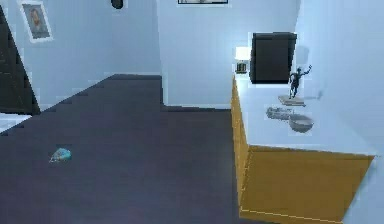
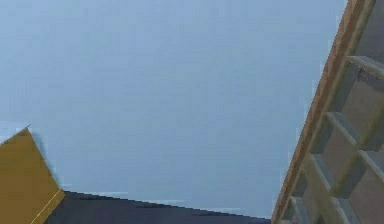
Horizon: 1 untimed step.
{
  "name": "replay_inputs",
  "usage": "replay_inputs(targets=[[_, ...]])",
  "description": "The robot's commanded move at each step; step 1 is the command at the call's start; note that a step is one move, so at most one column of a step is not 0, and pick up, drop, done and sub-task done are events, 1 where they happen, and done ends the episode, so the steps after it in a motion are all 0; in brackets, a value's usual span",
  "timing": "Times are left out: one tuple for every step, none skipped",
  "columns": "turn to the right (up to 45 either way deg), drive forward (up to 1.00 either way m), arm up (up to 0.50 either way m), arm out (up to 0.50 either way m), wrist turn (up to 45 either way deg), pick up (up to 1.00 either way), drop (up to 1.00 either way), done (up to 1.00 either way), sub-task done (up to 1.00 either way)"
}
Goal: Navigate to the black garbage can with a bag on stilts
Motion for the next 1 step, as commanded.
replay_inputs(targets=[[-45.0, 0.00, 0.00, 0.00, 0.0, 0.00, 0.00, 0.00, 0.00]])
